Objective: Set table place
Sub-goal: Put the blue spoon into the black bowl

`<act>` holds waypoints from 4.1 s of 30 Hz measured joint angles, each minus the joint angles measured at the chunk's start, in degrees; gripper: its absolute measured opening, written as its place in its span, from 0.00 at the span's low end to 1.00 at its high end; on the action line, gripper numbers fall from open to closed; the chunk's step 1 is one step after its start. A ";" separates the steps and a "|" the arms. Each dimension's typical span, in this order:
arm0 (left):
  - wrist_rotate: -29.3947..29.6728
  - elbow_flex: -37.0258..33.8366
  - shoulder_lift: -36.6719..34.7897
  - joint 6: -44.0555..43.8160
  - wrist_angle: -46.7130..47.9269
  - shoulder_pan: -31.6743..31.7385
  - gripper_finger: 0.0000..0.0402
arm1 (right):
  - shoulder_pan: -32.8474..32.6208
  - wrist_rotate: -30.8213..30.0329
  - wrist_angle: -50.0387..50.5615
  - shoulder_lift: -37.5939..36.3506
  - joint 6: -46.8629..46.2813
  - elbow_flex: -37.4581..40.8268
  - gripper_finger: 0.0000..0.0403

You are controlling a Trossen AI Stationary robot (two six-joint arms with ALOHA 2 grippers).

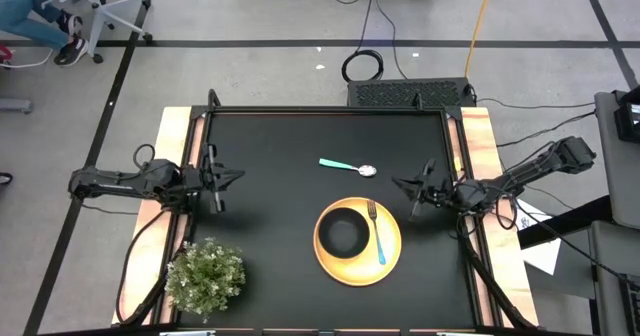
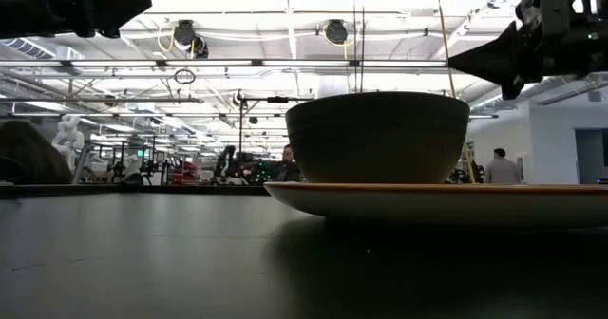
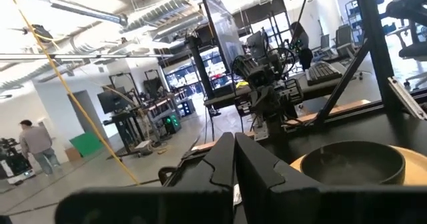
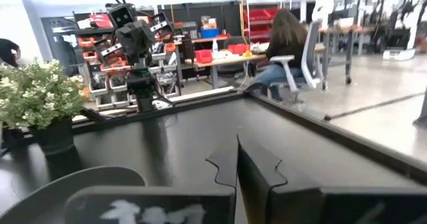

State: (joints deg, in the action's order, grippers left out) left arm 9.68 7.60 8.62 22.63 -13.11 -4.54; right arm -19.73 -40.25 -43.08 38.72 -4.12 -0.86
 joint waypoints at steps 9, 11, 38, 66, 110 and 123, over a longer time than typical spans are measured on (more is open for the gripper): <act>7.22 0.00 0.00 2.82 2.32 0.02 0.05 | 2.91 0.21 -8.19 -0.10 11.81 0.02 0.00; 8.21 0.01 -0.01 2.80 2.34 0.02 0.05 | 4.66 3.30 -9.01 -0.20 12.68 0.02 0.00; 4.89 0.02 0.00 -3.67 9.58 0.02 0.05 | 25.07 41.84 -10.13 -9.39 0.87 0.00 0.00; 5.41 0.02 0.00 -4.22 9.42 0.02 0.05 | 29.83 43.39 20.10 -15.21 2.21 -1.46 0.00; 10.01 5.42 13.13 -9.65 -4.32 6.42 0.05 | 29.83 43.35 15.42 -15.21 2.50 -1.60 0.00; -5.92 21.62 34.06 -14.91 0.99 23.38 0.05 | 29.79 43.35 16.74 -15.19 1.10 -1.60 0.00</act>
State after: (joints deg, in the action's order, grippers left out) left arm 3.76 29.22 42.69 7.72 -12.11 18.84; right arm 10.07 3.09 -26.34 23.53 -3.02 -2.46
